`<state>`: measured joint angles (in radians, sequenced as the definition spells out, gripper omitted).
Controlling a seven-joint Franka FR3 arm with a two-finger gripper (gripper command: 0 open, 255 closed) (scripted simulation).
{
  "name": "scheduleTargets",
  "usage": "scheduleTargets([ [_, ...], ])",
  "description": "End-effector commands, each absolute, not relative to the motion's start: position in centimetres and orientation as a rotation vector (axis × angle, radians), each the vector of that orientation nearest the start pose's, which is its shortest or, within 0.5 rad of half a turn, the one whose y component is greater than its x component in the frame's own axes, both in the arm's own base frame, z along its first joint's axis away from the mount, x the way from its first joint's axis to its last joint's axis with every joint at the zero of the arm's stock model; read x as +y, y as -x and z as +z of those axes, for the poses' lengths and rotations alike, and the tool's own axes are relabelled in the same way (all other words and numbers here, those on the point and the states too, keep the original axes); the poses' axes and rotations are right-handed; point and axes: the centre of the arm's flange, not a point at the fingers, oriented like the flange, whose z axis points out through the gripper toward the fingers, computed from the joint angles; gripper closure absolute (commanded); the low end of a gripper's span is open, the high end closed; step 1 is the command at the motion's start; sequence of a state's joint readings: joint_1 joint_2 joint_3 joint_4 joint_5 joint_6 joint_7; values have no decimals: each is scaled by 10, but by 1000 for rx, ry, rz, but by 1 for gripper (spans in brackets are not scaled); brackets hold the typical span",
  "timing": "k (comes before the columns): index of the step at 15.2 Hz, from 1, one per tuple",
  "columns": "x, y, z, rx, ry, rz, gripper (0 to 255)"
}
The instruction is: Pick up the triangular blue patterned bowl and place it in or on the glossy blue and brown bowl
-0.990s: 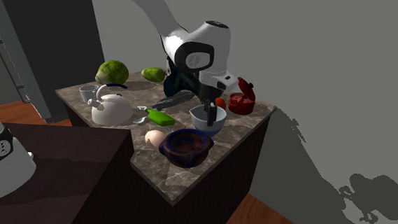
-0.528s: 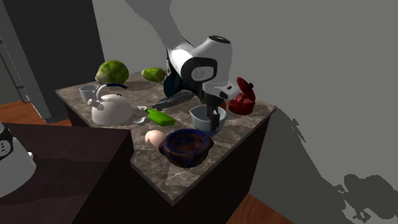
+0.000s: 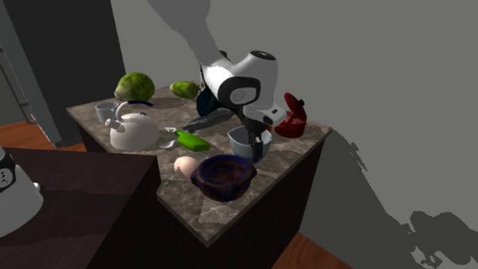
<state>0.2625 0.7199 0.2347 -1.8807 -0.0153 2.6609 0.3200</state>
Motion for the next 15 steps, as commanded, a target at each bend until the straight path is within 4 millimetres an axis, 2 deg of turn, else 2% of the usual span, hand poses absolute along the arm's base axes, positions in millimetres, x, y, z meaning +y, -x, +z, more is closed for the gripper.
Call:
scheduleTargets([
  [1, 299, -562, 139, -190, 2972, -23, 0],
  [2, 299, -562, 139, -190, 2972, -23, 0],
  [3, 299, -562, 139, -190, 2972, -23, 255],
  [12, 299, -562, 139, -190, 2972, -23, 255],
  [15, 299, -562, 155, -190, 2972, -23, 255],
])
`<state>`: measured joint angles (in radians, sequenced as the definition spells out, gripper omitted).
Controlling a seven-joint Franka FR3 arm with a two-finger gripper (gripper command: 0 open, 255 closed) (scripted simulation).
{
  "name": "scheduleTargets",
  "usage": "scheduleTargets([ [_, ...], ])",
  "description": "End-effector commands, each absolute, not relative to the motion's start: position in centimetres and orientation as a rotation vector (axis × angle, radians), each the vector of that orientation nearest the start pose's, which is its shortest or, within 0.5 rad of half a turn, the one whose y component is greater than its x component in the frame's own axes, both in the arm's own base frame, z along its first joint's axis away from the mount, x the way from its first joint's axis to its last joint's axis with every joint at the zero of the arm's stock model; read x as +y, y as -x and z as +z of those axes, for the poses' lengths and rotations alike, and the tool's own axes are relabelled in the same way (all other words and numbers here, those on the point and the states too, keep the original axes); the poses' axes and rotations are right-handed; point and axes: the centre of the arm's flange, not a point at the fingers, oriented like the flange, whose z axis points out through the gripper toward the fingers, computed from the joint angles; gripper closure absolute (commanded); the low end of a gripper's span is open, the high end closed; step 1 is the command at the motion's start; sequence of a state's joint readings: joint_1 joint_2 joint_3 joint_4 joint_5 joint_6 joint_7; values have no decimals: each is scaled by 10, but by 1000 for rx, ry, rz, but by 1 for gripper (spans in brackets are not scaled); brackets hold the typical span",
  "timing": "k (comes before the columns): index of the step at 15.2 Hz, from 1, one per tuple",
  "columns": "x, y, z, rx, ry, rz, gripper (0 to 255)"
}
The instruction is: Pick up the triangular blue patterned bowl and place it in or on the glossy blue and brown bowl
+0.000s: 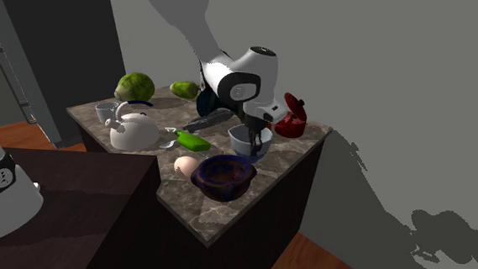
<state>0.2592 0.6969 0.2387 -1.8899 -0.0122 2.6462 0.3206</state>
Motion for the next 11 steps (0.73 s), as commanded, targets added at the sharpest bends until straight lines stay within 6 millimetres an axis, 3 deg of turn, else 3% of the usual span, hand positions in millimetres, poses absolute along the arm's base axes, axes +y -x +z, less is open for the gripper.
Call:
scheduleTargets([
  [1, 299, -562, 160, -190, 2972, -23, 255],
  [11, 299, -562, 213, -190, 2972, -23, 255],
])
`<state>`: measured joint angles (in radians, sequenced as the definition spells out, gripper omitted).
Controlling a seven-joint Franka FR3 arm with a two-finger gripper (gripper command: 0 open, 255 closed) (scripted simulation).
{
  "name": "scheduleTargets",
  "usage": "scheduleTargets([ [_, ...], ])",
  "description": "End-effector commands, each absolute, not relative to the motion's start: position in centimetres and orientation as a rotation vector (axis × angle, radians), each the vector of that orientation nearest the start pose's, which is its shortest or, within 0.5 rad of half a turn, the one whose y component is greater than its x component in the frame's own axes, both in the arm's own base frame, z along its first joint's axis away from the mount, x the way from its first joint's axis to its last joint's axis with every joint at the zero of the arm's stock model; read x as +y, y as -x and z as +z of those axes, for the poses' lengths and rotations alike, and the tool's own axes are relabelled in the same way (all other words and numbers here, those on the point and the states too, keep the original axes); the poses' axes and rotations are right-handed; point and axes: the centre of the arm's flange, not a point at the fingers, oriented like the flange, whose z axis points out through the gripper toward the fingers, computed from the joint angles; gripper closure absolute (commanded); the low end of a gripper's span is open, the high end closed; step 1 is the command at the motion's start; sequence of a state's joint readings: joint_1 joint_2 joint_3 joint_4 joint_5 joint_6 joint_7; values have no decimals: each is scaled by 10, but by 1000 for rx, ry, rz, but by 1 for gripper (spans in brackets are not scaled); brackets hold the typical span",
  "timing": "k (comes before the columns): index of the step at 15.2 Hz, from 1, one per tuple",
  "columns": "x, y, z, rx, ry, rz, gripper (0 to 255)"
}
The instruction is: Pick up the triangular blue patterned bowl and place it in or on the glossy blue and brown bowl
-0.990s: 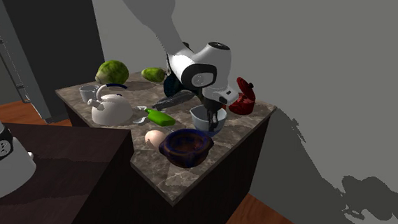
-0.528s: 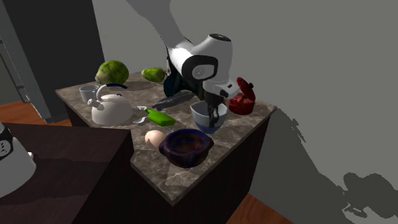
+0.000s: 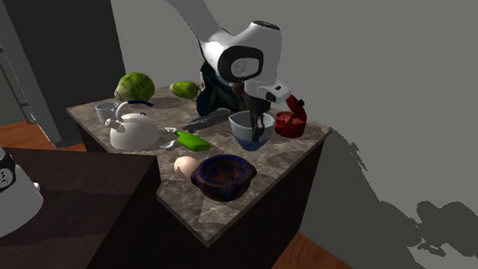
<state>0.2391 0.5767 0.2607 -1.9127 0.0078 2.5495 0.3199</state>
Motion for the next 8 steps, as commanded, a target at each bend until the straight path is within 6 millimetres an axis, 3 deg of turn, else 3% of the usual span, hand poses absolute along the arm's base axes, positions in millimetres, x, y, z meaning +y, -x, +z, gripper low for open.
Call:
scheduleTargets([
  [1, 299, -562, 218, -190, 2972, -23, 255],
  [8, 299, -562, 255, -190, 2972, -23, 255],
])
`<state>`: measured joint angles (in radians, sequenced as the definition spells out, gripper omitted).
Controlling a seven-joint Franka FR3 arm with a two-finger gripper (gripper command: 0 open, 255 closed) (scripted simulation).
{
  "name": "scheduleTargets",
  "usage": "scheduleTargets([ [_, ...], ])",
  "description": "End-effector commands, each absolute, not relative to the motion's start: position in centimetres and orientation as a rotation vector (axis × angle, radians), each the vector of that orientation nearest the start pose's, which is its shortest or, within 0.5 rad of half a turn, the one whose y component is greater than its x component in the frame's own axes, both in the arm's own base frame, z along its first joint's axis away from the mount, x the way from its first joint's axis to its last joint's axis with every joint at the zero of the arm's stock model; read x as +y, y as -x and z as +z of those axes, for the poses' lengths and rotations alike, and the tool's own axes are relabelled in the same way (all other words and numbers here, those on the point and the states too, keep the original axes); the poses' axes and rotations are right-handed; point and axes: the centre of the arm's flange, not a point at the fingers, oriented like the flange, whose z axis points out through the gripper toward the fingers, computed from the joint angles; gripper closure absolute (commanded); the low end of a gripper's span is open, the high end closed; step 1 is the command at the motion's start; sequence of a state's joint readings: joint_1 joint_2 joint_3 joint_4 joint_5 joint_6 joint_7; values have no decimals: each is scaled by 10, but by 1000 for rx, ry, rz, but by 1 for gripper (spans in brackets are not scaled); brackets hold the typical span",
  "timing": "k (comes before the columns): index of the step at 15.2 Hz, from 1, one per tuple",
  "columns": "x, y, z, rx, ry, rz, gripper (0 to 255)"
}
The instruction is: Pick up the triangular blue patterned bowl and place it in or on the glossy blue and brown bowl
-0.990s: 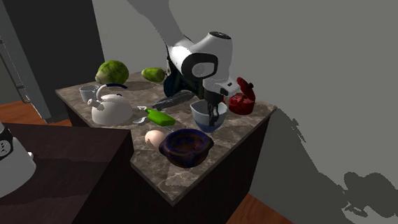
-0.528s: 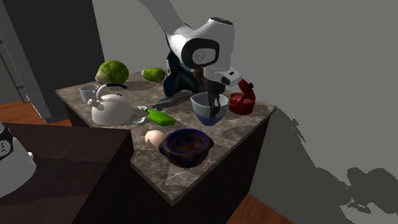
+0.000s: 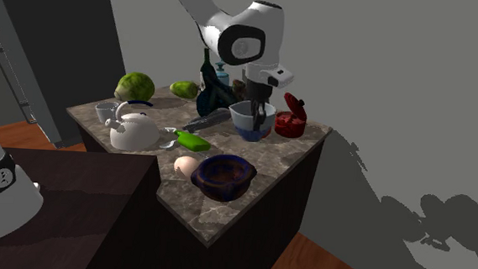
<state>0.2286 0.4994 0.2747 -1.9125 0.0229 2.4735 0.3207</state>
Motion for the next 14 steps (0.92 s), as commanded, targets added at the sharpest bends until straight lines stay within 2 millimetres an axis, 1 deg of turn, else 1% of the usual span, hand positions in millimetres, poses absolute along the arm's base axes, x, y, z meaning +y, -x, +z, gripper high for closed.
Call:
scheduleTargets([
  [1, 299, -562, 260, -190, 2972, -23, 255],
  [10, 299, -562, 308, -190, 2972, -23, 255],
  [11, 299, -562, 310, -190, 2972, -23, 255],
  [14, 263, -546, 316, -190, 2972, -23, 255],
])
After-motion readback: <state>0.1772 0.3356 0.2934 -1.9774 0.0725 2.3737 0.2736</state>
